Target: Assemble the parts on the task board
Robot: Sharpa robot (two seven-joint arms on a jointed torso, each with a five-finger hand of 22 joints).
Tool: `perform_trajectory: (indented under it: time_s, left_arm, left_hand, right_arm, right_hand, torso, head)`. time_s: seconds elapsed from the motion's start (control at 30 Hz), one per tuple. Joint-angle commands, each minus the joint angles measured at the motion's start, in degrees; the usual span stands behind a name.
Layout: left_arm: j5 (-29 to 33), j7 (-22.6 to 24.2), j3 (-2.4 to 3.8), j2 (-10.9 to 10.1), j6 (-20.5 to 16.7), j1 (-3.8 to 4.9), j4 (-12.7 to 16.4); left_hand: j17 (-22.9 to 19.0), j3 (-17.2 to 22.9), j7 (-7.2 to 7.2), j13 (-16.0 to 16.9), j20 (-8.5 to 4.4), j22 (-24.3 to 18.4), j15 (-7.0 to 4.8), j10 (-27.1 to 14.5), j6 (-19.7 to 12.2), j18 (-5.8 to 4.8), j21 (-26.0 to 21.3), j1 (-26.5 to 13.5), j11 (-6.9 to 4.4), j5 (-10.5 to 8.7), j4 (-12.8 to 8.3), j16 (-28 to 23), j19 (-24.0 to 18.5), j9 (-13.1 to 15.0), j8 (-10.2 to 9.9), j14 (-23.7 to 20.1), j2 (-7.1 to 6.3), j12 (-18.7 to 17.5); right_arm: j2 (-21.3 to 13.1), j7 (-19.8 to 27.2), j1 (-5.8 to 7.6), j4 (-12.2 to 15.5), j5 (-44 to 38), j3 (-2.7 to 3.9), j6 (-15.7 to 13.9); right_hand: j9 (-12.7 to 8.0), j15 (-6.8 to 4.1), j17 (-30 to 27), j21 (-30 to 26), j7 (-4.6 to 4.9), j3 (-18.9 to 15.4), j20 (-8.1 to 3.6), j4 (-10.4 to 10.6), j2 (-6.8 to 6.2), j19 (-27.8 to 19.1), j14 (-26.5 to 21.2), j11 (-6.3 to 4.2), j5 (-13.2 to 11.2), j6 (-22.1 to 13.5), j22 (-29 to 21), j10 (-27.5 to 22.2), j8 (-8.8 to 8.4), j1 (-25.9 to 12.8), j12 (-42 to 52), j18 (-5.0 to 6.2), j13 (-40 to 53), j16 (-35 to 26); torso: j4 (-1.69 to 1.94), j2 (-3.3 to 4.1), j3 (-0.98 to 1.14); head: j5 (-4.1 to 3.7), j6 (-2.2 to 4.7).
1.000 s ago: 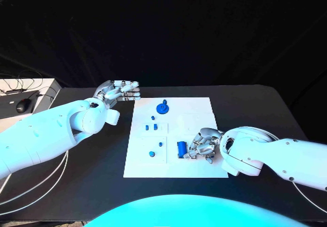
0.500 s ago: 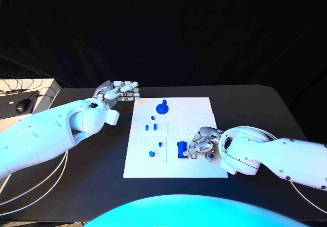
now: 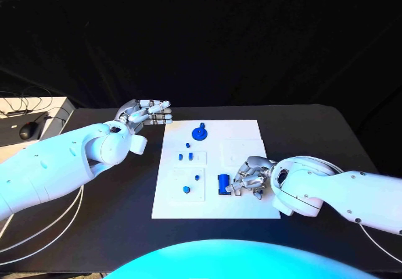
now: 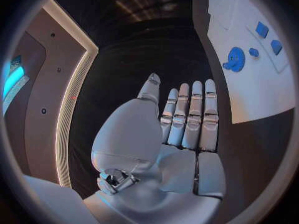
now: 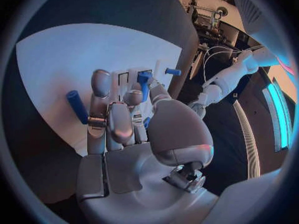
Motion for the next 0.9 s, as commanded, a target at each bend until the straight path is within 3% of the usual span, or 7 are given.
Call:
perform_trajectory:
  time_s: [0.03, 0.27, 0.5, 0.53, 0.6, 0.8, 0.9]
  left_arm:
    - [0.3, 0.3, 0.01, 0.1, 1.0, -0.04, 0.0]
    - [0.3, 0.3, 0.0, 0.5, 1.0, -0.04, -0.3]
    - [0.3, 0.5, -0.01, 1.2, 1.2, -0.05, -0.6]
    - [0.3, 0.6, -0.02, 1.3, 1.3, -0.06, -0.7]
    - [0.3, 0.7, -0.02, 1.4, 1.3, -0.08, -0.7]
    - [0.3, 0.8, -0.03, 1.5, 1.5, -0.14, -0.7]
    - [0.3, 0.8, -0.03, 1.5, 1.6, -0.18, -0.7]
  left_hand:
    - [0.0, 0.3, 0.19, 0.0, 0.2, 0.0, 0.0, 0.0, 0.1, -0.27, 0.0, 0.0, 0.37, 0.04, 0.2, 0.1, -0.3, 0.0, 0.0, -0.4, 0.47, -0.2]
    - [0.0, 0.3, 0.19, 0.0, 0.2, 0.0, 0.0, 0.0, 0.1, -0.27, 0.0, 0.0, 0.37, 0.04, 0.2, 0.1, -0.3, 0.0, 0.0, -0.4, 0.47, -0.2]
    - [0.0, 0.1, 0.14, 0.0, 0.26, -0.1, 0.1, -0.1, 0.0, -0.33, -0.1, 0.0, 0.42, 0.02, 0.2, 0.0, -0.5, 0.0, 0.0, -0.7, 0.34, -0.2]
    - [0.0, 0.1, 0.14, 0.0, 0.26, -0.1, 0.1, -0.1, 0.0, -0.33, -0.1, 0.0, 0.42, 0.02, 0.2, 0.0, -0.5, 0.0, 0.0, -0.7, 0.34, -0.2]
    - [0.0, 0.1, 0.14, 0.0, 0.26, -0.1, 0.1, -0.1, 0.0, -0.33, -0.1, 0.0, 0.42, 0.02, 0.2, 0.0, -0.5, 0.0, 0.0, -0.7, 0.34, -0.2]
    - [0.0, 0.1, 0.17, 0.0, 0.24, 0.0, 0.08, -0.1, 0.0, -0.33, 0.0, 0.2, 0.41, 0.03, 0.1, 0.1, -0.6, 0.0, 0.0, -0.7, 0.39, -0.2]
    - [0.0, 0.1, 0.18, 0.0, 0.26, 0.0, 0.09, 0.0, 0.0, -0.34, 0.0, 0.2, 0.39, 0.03, 0.1, 0.1, -0.6, 0.0, 0.0, -0.7, 0.41, -0.2]
  right_arm:
    - [-1.6, 5.7, 0.21, 1.0, 4.0, 0.33, -2.8]
    - [-6.3, 9.3, 2.38, 1.5, 8.1, 0.83, 3.6]
    - [-9.7, 8.2, 3.61, -0.5, 6.1, 0.88, 11.6]
    - [-10.2, 7.6, 3.68, -0.9, 4.4, 0.85, 12.7]
    - [-10.6, 6.7, 3.69, -1.2, 2.3, 0.8, 13.6]
    - [-11.1, 1.6, 3.49, -1.1, -4.9, 0.66, 15.7]
    - [-11.2, -1.4, 3.24, -0.8, -7.5, 0.59, 16.0]
  right_hand:
    - [-0.1, -0.24, -0.1, -0.4, -0.02, -0.4, -0.24, 0.1, -0.28, 2.2, -0.1, 0.38, 0.4, -0.5, -0.1, -0.2, -0.07, -0.2, 0.1, -0.7, 0.1, -0.2]
    - [-2.2, 0.18, -0.3, -2.0, 0.81, -0.6, 0.11, 0.4, 1.39, 2.0, -0.1, 0.92, 0.6, -1.1, -0.6, -1.3, -2.44, 0.0, -1.0, -0.44, -0.5, -0.4]
    - [-7.3, 0.72, -0.3, -2.5, 1.94, -0.8, 0.65, -0.9, 3.0, 1.8, -0.2, 1.62, 1.1, -0.1, -0.5, -1.8, -8.31, 0.6, -2.3, 0.05, -1.3, -0.5]
    - [-8.8, 0.85, -0.2, -2.5, 2.05, -1.0, 0.78, -1.4, 3.1, 1.9, -0.2, 1.62, 1.1, 0.7, -0.5, -1.7, -10.14, 0.6, -2.5, 0.2, -1.5, -0.5]
    - [-9.4, 0.82, -0.2, -2.5, 2.2, -1.2, 0.83, -1.6, 3.15, 1.9, -0.2, 1.77, 0.6, 1.2, -0.4, -1.7, -11.2, 0.5, -2.7, 0.24, -1.6, -0.5]
    - [-9.0, 0.7, 0.1, -1.9, 1.79, -1.6, 0.79, -1.0, 3.02, 2.1, -0.1, 1.52, 0.5, 2.2, -0.2, -1.5, -11.17, -0.3, -3.0, 0.25, -1.9, -0.4]
    - [-7.2, 0.47, 0.3, -1.3, 1.45, -1.9, 0.55, 0.8, 2.22, 2.2, -0.1, 1.19, 0.6, 2.3, -0.1, -1.0, -10.04, -0.9, -3.1, 0.04, -1.9, -0.3]
  torso:
    - [0.04, -0.02, 0.01]
    - [0.11, -0.06, -0.07]
    - [-0.11, -0.04, 0.04]
    - [-0.12, -0.02, 0.05]
    - [-0.15, -0.04, 0.08]
    - [-0.1, -0.01, 0.04]
    - [-0.09, -0.04, -0.01]
  head:
    - [-0.07, 0.06]
    - [-1.09, 0.78]
    - [-1.6, 1.1]
    - [-1.67, 1.1]
    - [-1.8, 1.04]
    - [-2.51, 0.88]
    - [-2.5, 0.82]
